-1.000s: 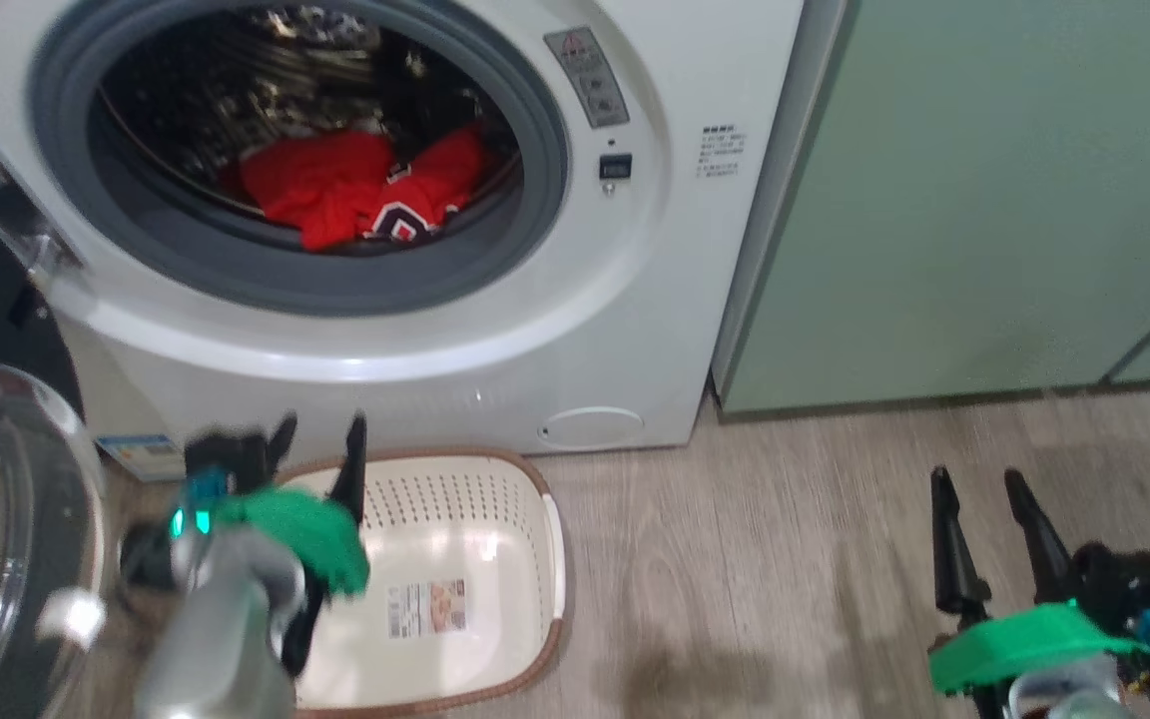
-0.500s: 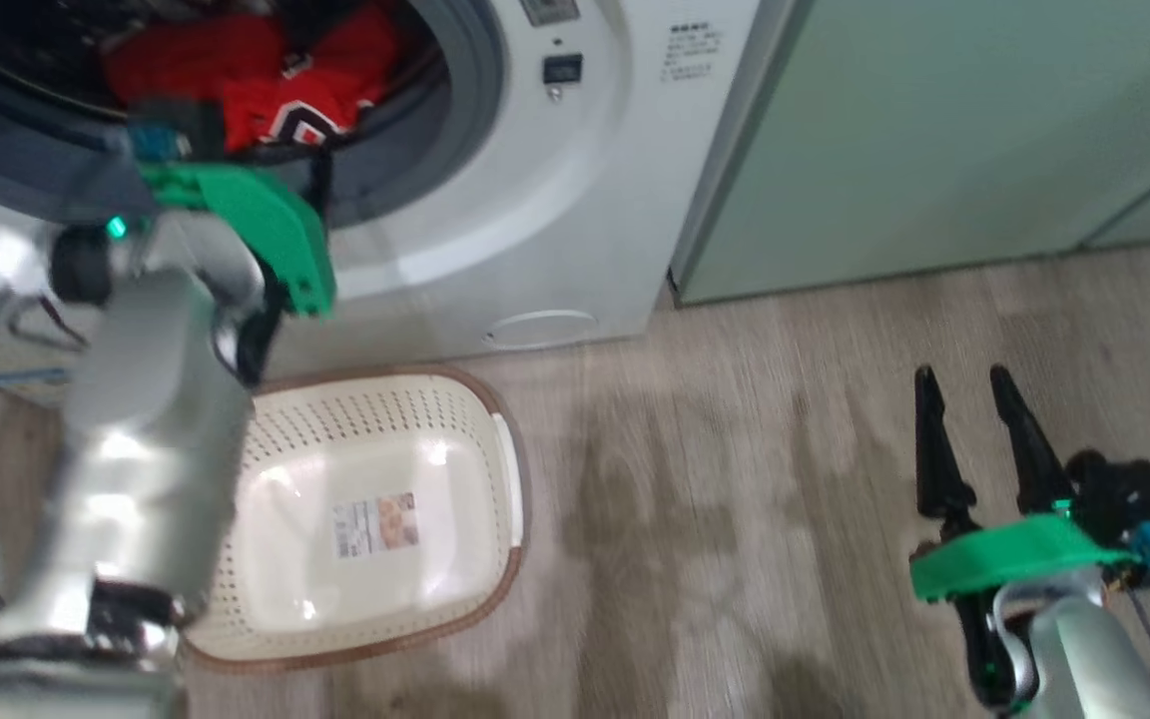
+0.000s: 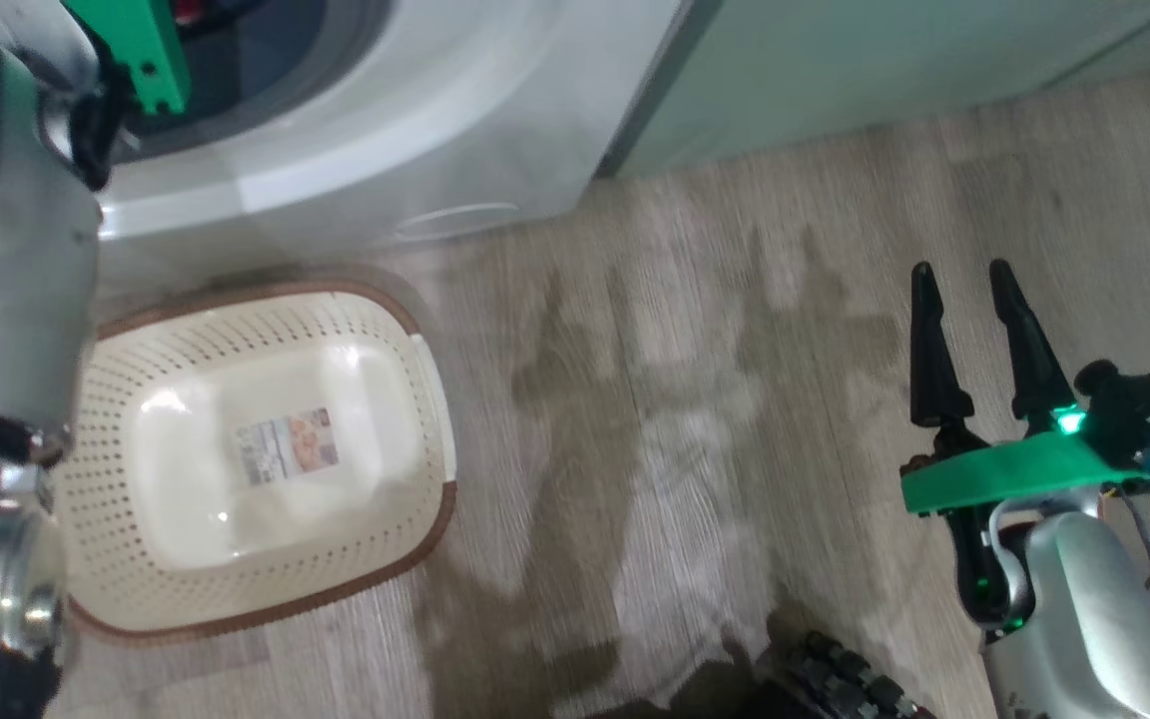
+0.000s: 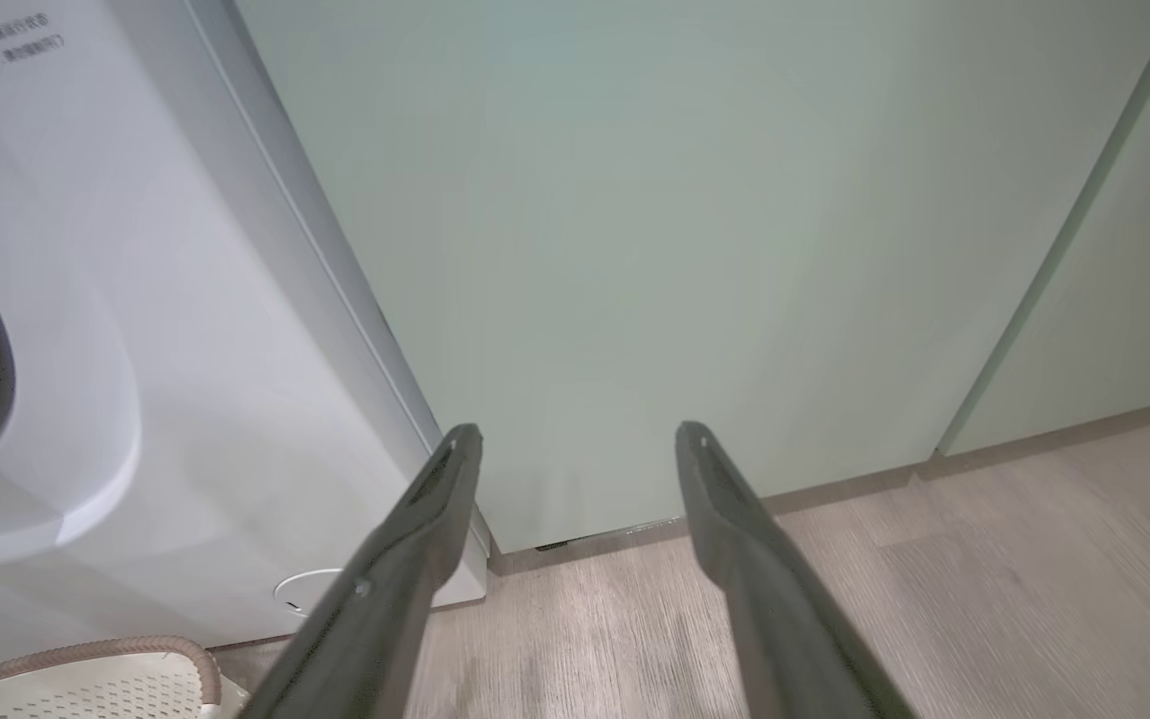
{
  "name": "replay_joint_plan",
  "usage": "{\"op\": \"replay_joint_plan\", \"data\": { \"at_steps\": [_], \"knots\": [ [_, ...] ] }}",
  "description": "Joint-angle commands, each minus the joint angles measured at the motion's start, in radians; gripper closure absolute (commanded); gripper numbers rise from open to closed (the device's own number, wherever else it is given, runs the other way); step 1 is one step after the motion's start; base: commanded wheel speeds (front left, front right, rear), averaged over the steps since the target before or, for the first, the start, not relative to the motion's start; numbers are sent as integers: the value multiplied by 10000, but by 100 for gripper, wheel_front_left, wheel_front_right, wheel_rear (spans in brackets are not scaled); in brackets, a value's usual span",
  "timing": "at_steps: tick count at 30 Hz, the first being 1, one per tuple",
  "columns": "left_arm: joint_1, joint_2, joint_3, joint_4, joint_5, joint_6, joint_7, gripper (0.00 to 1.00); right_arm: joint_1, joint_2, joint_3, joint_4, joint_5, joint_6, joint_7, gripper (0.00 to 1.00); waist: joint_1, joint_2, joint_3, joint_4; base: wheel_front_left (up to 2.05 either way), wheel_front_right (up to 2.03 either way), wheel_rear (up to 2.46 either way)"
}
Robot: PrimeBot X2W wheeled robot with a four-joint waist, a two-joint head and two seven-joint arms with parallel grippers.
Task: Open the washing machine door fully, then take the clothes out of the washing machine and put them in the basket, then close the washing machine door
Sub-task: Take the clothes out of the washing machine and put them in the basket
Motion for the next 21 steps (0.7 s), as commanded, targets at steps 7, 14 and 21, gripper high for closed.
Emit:
{"op": "replay_joint_plan", "data": {
  "at_steps": [7,14,21],
  "knots": [
    [-1094,749,-332,386,413,132,522,0,-206,6,238,-400,265,-7,-90,0,-1,0,944,-422,0,0,0],
    [-1284,906,-508,1097,432,247,846,100,-330,6,188,-406,417,-7,-90,0,-1,0,1171,-474,0,0,0],
    [-900,634,-464,1392,151,163,38,100,-244,6,48,-306,346,-7,-90,0,-1,0,757,-282,0,0,0]
  ]
}}
